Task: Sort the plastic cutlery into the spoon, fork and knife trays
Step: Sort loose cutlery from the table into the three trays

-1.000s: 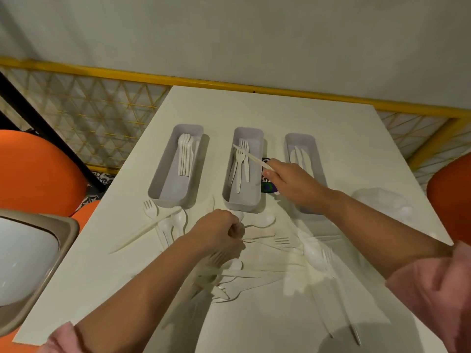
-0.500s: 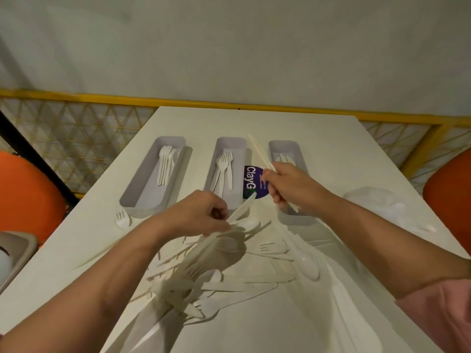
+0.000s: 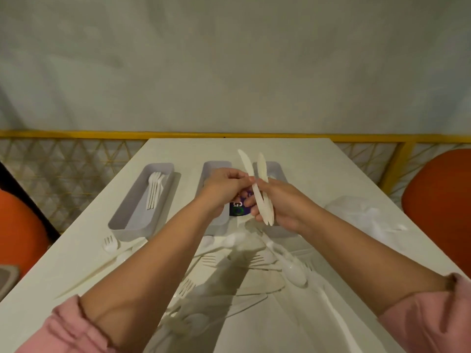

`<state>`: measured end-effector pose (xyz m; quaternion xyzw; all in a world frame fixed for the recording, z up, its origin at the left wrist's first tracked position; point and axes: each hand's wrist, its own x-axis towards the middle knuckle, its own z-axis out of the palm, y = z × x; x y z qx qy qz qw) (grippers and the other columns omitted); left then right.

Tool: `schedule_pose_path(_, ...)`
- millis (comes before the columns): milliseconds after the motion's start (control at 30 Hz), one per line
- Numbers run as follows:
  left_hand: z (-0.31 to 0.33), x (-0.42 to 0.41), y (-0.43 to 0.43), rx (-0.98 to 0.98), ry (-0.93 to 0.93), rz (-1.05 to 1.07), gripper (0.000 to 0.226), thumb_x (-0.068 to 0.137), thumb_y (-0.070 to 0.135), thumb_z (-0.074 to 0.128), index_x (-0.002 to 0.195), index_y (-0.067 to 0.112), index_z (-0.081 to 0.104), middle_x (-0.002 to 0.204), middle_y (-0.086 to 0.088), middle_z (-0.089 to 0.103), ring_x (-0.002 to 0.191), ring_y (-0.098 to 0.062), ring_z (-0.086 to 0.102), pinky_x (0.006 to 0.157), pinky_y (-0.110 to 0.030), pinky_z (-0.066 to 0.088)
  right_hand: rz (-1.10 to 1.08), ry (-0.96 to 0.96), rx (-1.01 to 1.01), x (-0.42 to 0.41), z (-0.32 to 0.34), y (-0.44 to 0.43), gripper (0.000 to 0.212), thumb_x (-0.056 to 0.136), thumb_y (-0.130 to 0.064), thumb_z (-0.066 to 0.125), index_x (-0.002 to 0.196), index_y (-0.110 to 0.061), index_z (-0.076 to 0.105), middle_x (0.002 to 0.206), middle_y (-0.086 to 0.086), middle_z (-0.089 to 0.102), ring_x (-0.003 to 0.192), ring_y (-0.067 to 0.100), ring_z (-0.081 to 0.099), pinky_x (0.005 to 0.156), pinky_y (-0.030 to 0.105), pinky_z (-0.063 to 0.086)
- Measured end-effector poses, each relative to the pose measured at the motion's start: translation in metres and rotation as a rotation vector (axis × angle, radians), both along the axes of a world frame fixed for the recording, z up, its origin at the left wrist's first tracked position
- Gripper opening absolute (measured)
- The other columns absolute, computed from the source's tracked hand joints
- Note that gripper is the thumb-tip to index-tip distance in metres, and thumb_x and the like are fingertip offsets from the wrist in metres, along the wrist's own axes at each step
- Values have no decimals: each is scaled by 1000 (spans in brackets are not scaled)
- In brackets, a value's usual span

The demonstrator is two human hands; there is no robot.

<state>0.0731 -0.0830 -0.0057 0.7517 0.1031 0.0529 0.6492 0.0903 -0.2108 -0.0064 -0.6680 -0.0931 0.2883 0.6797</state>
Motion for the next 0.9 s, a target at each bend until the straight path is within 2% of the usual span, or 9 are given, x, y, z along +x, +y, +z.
schedule_pose_path(100, -6, 14, -6, 25, -7, 31, 12, 89, 17, 61, 77, 16, 64, 62, 2, 62, 60, -13, 54, 51, -17, 42, 6, -18, -12, 11, 1, -8, 15, 100, -16, 40, 97, -11, 54, 63, 5, 49, 40, 9, 39, 38, 18, 29)
schedule_pose_path(167, -10, 21, -12, 55, -8, 24, 9, 91, 18, 59, 85, 15, 65, 70, 0, 62, 64, -15, 53, 57, -21, 41, -45, -83, -113, 26, 1, -13, 16, 98, -10, 39, 92, -11, 54, 61, 2, 43, 46, 9, 32, 43, 19, 25)
schedule_pose_path(300, -19, 31, -22, 296, 96, -23, 18, 90, 17, 60, 106, 11, 63, 71, 0, 56, 55, -10, 48, 51, -17, 41, -226, -134, -342, 62, -8, -19, 26, 94, 1, 33, 75, -5, 49, 61, 7, 41, 47, 13, 33, 40, 20, 27)
schedule_pose_path(433, -29, 39, -27, 450, 215, -93, 33, 85, 13, 66, 117, 8, 58, 86, -4, 54, 59, -9, 48, 50, -17, 44, -206, -128, -551, 78, -22, -15, 29, 90, 9, 29, 68, -3, 45, 59, 10, 41, 46, 16, 34, 34, 15, 29)
schedule_pose_path(567, -36, 43, -32, 552, 293, -170, 54, 80, 9, 70, 130, 6, 50, 120, -12, 57, 81, -20, 56, 71, -28, 53, -152, -180, -710, 79, -31, -5, 31, 87, 13, 29, 65, -4, 43, 59, 11, 41, 45, 19, 34, 36, 18, 28)
schedule_pose_path(733, -37, 42, -32, 586, 266, -178, 56, 80, 7, 71, 132, 6, 49, 123, -14, 57, 92, -25, 60, 85, -32, 54, -89, -249, -898, 82, -35, 6, 30, 87, 14, 39, 62, -4, 43, 62, 13, 45, 53, 22, 43, 49, 26, 34)
schedule_pose_path(833, -38, 40, -30, 586, 248, -182, 55, 80, 7, 71, 131, 6, 50, 121, -16, 58, 90, -23, 58, 85, -33, 54, -66, -286, -967, 74, -31, 9, 16, 92, 6, 43, 80, -1, 52, 72, 14, 52, 68, 26, 54, 58, 30, 43)
schedule_pose_path(867, -38, 38, -30, 586, 243, -183, 54, 80, 8, 70, 130, 6, 50, 122, -17, 59, 95, -25, 59, 87, -34, 54, -72, -316, -981, 73, -29, 10, 11, 93, 1, 46, 98, -1, 55, 87, 16, 58, 84, 27, 59, 70, 30, 46)
schedule_pose_path(900, -38, 37, -30, 593, 232, -179, 53, 80, 8, 70, 130, 6, 50, 121, -16, 59, 102, -28, 60, 88, -35, 53, -73, -359, -1011, 73, -29, 9, 26, 94, -4, 48, 119, -2, 51, 109, 18, 60, 103, 28, 58, 82, 30, 46)
